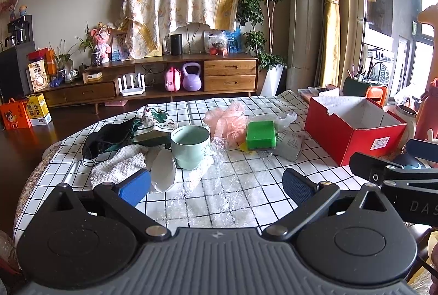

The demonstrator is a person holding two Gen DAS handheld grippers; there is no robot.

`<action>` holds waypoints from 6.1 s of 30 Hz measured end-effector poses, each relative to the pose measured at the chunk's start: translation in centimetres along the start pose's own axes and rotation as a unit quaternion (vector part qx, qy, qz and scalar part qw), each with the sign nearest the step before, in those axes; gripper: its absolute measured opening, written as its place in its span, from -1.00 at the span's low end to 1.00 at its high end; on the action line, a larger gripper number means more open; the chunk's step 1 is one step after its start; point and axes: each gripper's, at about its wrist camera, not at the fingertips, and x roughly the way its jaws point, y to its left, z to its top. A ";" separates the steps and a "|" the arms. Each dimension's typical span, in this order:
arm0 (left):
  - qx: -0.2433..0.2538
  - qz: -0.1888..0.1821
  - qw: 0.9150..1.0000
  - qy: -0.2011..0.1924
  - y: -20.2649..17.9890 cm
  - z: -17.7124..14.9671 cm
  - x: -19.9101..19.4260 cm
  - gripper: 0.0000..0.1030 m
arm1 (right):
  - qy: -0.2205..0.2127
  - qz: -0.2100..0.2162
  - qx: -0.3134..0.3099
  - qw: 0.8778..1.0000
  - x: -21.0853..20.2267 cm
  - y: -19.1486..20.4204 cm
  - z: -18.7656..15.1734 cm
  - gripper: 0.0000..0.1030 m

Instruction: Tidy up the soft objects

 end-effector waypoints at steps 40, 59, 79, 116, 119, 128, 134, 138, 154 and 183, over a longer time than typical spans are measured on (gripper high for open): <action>-0.029 -0.003 1.000 0.004 4.2 -0.3 4.4 1.00 | 0.062 0.046 -0.015 0.997 6.0 1.8 0.1 1.00; -0.064 0.089 0.992 0.057 15.2 0.0 16.0 1.00 | 0.102 0.076 -0.068 0.990 17.8 1.0 -0.1 0.87; -0.078 0.089 0.984 0.136 18.8 -1.4 26.3 1.00 | 0.178 0.178 -0.127 0.959 24.7 5.7 -4.4 0.87; -0.120 0.150 0.976 0.106 21.0 -0.3 22.3 -0.77 | 0.179 0.204 -0.126 0.954 20.8 3.8 -3.8 -0.89; -0.117 0.146 0.978 0.090 20.7 0.6 20.4 -0.77 | 0.170 0.211 -0.114 0.956 19.0 2.7 -2.8 -0.89; -0.090 0.109 0.989 0.044 18.3 4.3 14.5 -0.77 | 0.145 0.225 -0.098 0.959 13.8 -0.5 0.0 -0.89; -0.066 0.072 0.995 0.023 15.5 6.9 11.5 -0.77 | 0.131 0.226 -0.090 0.961 11.0 -3.0 1.6 -0.89; -0.052 0.044 0.998 0.006 13.3 8.6 10.1 -0.77 | 0.121 0.220 -0.083 0.965 9.9 -4.9 2.7 -0.89; 0.008 -0.089 0.996 -0.001 1.1 13.9 11.5 -0.77 | 0.115 0.157 -0.045 0.980 10.5 -14.2 6.0 -0.88; 0.092 -0.234 0.968 -0.012 -24.0 20.5 21.7 -0.77 | 0.131 0.021 -0.038 0.990 20.4 -28.1 8.6 -0.86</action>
